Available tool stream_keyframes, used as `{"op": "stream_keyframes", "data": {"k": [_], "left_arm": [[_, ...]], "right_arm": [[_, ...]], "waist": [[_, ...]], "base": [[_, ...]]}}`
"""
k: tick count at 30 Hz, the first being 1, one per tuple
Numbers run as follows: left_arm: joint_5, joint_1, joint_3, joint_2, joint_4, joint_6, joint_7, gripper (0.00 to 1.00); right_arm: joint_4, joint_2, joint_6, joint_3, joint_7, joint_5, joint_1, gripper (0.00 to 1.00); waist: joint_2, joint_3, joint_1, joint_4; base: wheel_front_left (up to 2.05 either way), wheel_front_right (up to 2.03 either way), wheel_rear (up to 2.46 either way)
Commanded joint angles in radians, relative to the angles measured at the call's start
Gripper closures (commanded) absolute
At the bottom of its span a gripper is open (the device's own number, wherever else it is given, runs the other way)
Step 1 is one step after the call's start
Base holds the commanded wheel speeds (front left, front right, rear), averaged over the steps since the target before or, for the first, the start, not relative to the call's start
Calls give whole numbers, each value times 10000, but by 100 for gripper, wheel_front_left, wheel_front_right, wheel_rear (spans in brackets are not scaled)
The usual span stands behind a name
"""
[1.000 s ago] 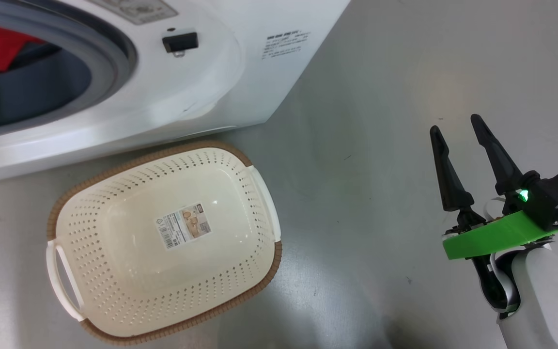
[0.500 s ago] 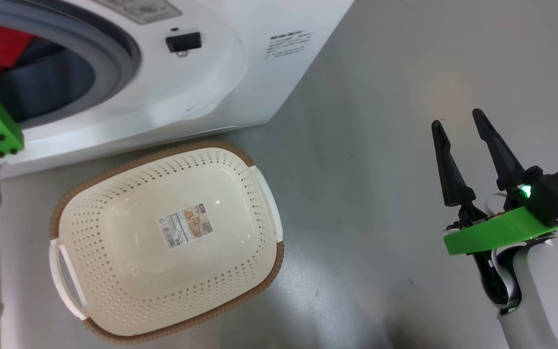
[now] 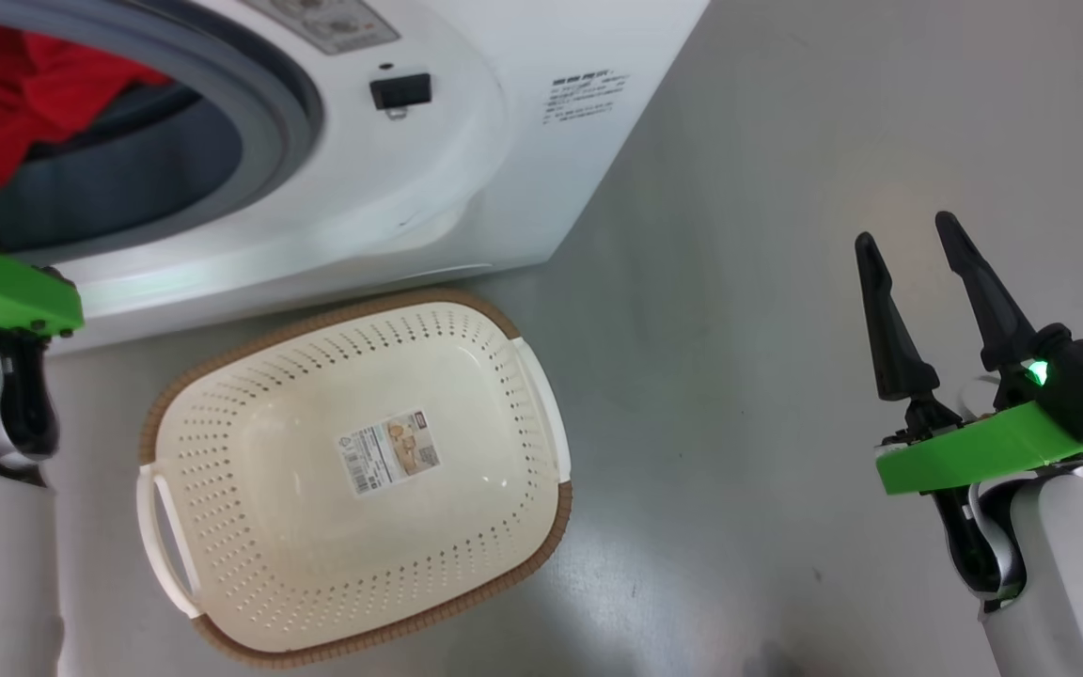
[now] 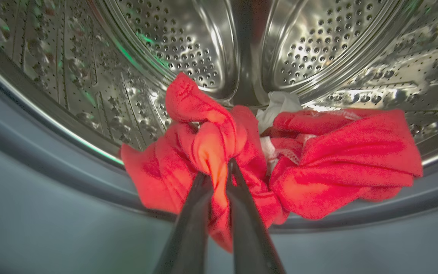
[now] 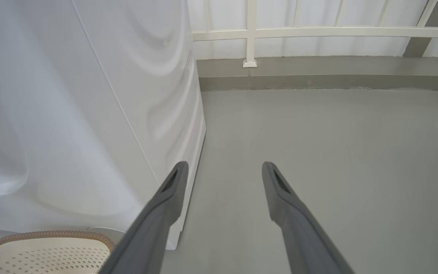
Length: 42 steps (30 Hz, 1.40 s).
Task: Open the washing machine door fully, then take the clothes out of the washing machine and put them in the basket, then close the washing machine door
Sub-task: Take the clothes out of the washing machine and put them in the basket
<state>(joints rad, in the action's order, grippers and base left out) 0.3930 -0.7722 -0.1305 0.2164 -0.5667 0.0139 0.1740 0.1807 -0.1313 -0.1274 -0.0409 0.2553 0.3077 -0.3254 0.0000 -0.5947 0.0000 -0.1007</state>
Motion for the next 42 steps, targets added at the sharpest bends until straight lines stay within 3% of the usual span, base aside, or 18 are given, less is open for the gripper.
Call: {"op": "stream_keyframes", "data": {"k": [1, 7, 22, 33, 42], "left_arm": [[11, 275, -273, 376, 177, -88, 198, 100], [-58, 496, -362, 191, 156, -315, 800, 100], [-561, 1845, -744, -689, 1891, -578, 876, 100], [-761, 2939, -625, -1013, 3395, -628, 877, 100], [-765, 3860, -315, -1144, 5126, -479, 248, 100]], "right_arm": [[-246, -121, -33, -110, 65, -45, 406, 0], [-236, -164, -33, -89, 65, -133, 647, 0], [-38, -248, -33, -41, 65, -253, 1369, 0], [139, -197, -33, -110, 65, -312, 1809, 0], [227, -112, -33, -55, 65, -349, 2095, 0]], "waist": [[0, 168, 0, 114], [0, 644, 0, 306], [0, 2293, 0, 746], [0, 3334, 0, 863], [0, 4007, 0, 897]], "base": [[0, 0, 0], [0, 0, 0], [0, 0, 0], [0, 0, 0], [0, 0, 0]]}}
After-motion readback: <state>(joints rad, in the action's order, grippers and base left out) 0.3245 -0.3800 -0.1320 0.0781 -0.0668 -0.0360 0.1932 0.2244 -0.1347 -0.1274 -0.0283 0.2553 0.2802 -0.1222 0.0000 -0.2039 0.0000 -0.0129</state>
